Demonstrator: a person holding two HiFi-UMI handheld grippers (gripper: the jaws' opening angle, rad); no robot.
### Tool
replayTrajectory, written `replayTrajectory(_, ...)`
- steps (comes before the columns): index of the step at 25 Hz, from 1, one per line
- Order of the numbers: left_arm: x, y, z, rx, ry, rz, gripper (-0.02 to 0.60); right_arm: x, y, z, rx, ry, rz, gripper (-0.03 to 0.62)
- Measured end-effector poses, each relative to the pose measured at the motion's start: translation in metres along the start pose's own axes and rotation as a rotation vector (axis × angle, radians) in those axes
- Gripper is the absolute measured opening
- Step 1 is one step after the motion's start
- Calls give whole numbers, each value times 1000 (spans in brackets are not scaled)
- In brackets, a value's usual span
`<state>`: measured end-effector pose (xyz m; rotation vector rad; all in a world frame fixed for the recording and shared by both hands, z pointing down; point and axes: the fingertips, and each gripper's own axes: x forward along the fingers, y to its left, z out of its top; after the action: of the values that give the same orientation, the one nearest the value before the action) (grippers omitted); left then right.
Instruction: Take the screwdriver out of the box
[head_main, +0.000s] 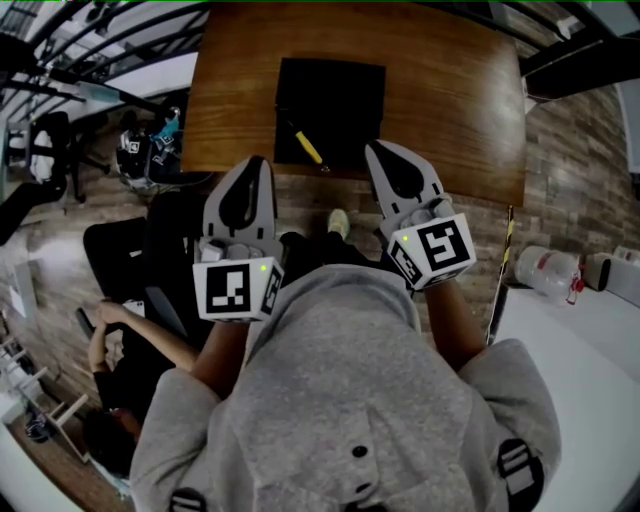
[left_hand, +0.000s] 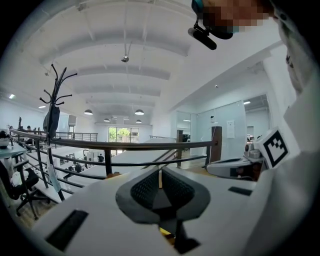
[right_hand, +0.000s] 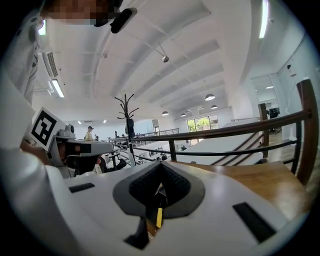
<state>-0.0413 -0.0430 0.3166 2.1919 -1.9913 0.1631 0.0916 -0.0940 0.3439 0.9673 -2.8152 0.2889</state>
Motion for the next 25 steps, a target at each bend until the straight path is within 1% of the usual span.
replayTrajectory(4, 2, -5, 6, 15, -1, 8, 29, -2, -4, 4, 39, -13, 14, 15)
replayTrajectory(8, 5, -11, 9, 27, 1, 5, 29, -2, -8, 8, 41, -19, 23, 15)
replayTrajectory(11, 10, -16, 11, 35, -1, -7, 29, -4, -15, 10, 64, -27, 13, 15)
replayTrajectory(14, 11, -19, 13, 37, -6, -10, 29, -6, -16, 10, 60, -26, 10, 15)
replayTrajectory(21, 20, -15, 18, 26, -11, -20, 29, 1, -15, 11, 56, -10, 12, 15)
replayTrajectory(25, 28, -4, 16, 24, -13, -18, 29, 11, -16, 10, 56, -1, 9, 15)
